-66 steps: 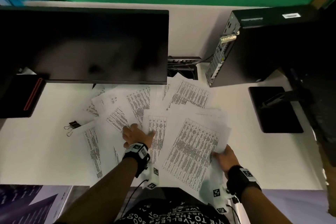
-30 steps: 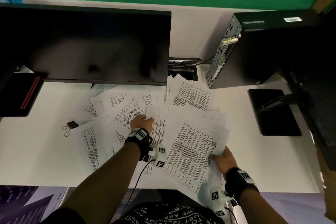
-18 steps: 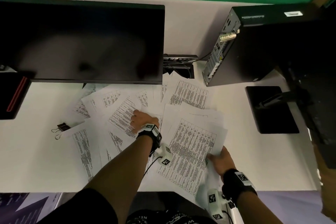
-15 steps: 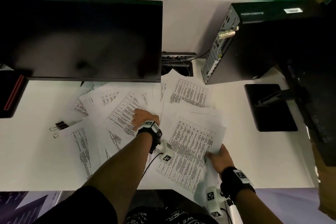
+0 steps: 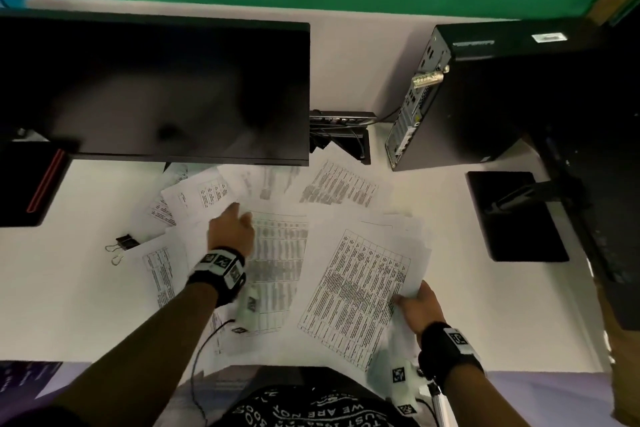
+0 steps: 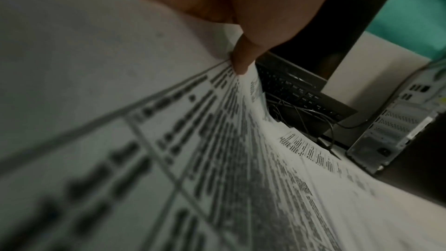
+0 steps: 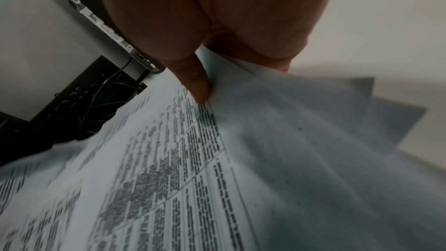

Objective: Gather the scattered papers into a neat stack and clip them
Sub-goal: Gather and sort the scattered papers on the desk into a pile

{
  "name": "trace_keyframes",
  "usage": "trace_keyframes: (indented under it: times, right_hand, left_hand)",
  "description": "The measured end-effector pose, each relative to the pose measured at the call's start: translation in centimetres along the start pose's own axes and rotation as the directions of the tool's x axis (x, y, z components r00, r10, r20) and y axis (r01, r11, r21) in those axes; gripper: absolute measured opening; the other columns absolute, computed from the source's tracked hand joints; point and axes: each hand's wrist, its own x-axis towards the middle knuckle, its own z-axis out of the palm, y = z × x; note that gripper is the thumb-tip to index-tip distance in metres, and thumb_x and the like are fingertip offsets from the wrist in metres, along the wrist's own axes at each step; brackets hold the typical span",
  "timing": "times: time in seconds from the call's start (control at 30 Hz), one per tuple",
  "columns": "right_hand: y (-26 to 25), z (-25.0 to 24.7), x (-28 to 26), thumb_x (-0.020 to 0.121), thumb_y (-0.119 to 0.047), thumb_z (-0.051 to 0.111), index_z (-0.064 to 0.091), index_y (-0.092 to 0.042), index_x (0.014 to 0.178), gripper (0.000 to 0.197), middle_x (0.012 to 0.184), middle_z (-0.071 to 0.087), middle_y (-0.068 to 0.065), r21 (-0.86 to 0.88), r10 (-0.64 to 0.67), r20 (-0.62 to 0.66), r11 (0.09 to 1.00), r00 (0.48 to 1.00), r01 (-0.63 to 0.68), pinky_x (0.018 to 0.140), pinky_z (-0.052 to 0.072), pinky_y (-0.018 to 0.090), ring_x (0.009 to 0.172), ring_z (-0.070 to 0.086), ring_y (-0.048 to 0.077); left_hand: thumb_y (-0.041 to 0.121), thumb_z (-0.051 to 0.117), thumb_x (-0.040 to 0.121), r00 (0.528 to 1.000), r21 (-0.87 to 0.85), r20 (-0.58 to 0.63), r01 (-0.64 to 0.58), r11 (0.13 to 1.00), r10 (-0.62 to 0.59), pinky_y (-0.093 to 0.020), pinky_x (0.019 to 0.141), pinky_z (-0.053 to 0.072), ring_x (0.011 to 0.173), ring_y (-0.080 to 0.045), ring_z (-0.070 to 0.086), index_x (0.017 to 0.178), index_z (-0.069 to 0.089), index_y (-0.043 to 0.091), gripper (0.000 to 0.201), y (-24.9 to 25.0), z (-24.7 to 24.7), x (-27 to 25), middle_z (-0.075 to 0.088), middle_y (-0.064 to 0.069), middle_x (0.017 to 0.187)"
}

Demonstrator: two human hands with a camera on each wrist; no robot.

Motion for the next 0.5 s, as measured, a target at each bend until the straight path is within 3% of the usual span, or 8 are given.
trace_keyframes:
  times: [0.07,0.13,0.2,0.27,0.37,0.5]
  right_hand:
    - [-0.1,0.1,0.4,0.084,0.004,0.062,0.063,-0.033,0.097,0.039,0.103,0.071,-0.003,0.028,-0.014,-0.002,1.000,1.000,0.014,0.098,0.050,0.047,0.103,0.066,0.026]
    - [-0.5,0.4,0.6,0.085,0.004,0.061,0.062,-0.032,0.098,0.038,0.101,0.070,-0.002,0.031,-0.037,-0.011,0.999,0.999,0.038,0.091,0.052,0.042,0.096,0.066,0.021]
    - [-0.7,0.7,0.7,0.087,0.007,0.058,0.060,-0.026,0.099,0.036,0.095,0.068,0.000,0.032,-0.040,-0.009,0.999,0.999,0.040,0.079,0.052,0.035,0.088,0.064,0.017]
    - [-0.5,0.9,0.8,0.088,0.007,0.058,0.057,-0.021,0.105,0.032,0.097,0.066,0.005,0.011,-0.021,-0.011,1.000,1.000,0.021,0.081,0.049,0.035,0.090,0.063,0.025]
    - [-0.1,1.1,1.1,0.090,0.003,0.059,0.054,-0.019,0.110,0.030,0.104,0.064,0.009,-0.025,-0.012,-0.003,1.000,1.000,0.012,0.090,0.046,0.039,0.098,0.059,0.030]
    - [0.1,1.0,1.6,0.091,0.005,0.059,0.057,-0.015,0.113,0.030,0.107,0.063,0.008,-0.044,-0.016,-0.002,0.999,1.000,0.015,0.093,0.044,0.037,0.099,0.057,0.027]
  left_hand:
    - [0.024,0.044,0.100,0.996,0.020,-0.079,-0.048,0.999,0.049,-0.042,0.080,0.051,0.092,-0.039,0.063,0.127,0.050,0.005,0.033,-1.4,-2.1,0.1,0.066,-0.023,0.104]
    - [0.020,0.046,0.098,0.992,0.014,-0.111,-0.061,0.998,0.062,-0.040,0.073,0.051,0.078,-0.034,0.060,0.131,0.046,0.008,0.034,-2.3,-3.9,-0.3,0.066,-0.022,0.096]
    - [0.020,0.048,0.097,0.991,0.061,-0.111,-0.071,0.996,0.077,-0.045,0.077,0.052,0.084,-0.039,0.061,0.135,0.045,0.013,0.038,-3.1,-5.5,-1.1,0.065,-0.024,0.096]
    - [0.018,0.051,0.096,0.980,0.118,-0.136,-0.132,0.984,0.147,-0.048,0.079,0.052,0.088,-0.042,0.062,0.131,0.050,0.014,0.035,-3.8,-7.4,-2.3,0.067,-0.023,0.089]
    - [0.008,0.057,0.091,0.908,0.188,-0.224,-0.316,0.930,0.354,-0.043,0.066,0.052,0.069,-0.039,0.065,0.114,0.061,0.010,0.024,-4.2,-10.4,-4.2,0.068,-0.019,0.073]
    - [0.007,0.054,0.090,0.796,0.230,-0.320,-0.461,0.857,0.513,-0.039,0.057,0.050,0.057,-0.038,0.063,0.101,0.065,0.009,0.015,-3.5,-14.6,-5.5,0.068,-0.017,0.071]
